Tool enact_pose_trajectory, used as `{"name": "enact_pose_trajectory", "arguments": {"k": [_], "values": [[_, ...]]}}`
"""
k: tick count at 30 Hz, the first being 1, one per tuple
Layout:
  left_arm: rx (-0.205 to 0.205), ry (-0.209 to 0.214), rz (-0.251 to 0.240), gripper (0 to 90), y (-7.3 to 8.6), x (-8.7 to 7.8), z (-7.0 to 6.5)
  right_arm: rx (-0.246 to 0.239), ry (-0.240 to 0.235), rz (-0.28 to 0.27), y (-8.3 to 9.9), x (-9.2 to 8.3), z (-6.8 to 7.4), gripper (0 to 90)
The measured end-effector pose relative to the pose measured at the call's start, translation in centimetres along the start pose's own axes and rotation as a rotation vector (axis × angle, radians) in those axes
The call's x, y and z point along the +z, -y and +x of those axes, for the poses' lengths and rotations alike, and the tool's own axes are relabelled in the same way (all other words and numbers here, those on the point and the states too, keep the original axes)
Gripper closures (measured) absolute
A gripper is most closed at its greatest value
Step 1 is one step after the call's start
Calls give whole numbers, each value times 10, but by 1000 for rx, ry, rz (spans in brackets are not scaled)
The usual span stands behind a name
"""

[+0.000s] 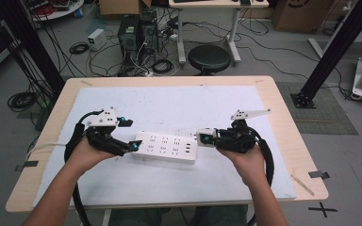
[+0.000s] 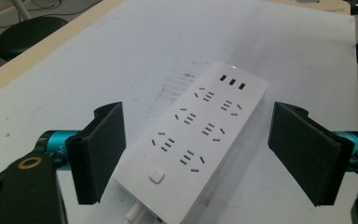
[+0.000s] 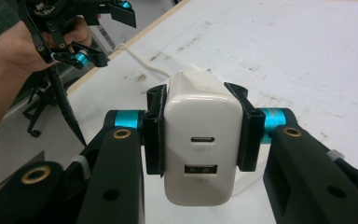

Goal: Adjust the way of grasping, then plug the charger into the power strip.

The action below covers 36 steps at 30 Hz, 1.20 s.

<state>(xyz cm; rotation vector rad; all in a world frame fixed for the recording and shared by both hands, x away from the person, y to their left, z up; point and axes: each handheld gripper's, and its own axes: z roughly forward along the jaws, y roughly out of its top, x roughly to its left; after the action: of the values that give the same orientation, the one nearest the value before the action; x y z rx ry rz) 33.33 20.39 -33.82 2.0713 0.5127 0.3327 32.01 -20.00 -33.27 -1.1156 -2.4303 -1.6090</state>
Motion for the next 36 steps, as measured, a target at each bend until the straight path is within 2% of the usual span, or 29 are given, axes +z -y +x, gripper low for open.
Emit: {"name": "enact_pose_trajectory", "arguments": {"k": [5,8,13,20,27,32,33,35,36], "values": [[-2,-9,25,191,0,-1,4,-5,21,-3,-4,-6,-2,634],[-19,-17,36,191,2,-5,6,-11,37,8,-7,-7,-3,634],[-49,-31,58,191,6,-16,13,-23,51,46,-21,-5,-9,635],[-47,-66,81,188,12,-36,18,-69,45,105,-44,6,-16,635],[-72,-92,101,189,23,-50,21,-135,51,207,-73,27,-18,635],[-85,-104,112,188,28,-56,22,-177,59,309,-88,46,-22,635],[-88,-105,110,189,29,-57,22,-187,61,344,-92,52,-22,635],[-85,-107,117,188,29,-58,22,-204,59,360,-93,56,-23,635],[-84,-111,118,188,30,-59,22,-221,56,390,-96,62,-24,635]]}}
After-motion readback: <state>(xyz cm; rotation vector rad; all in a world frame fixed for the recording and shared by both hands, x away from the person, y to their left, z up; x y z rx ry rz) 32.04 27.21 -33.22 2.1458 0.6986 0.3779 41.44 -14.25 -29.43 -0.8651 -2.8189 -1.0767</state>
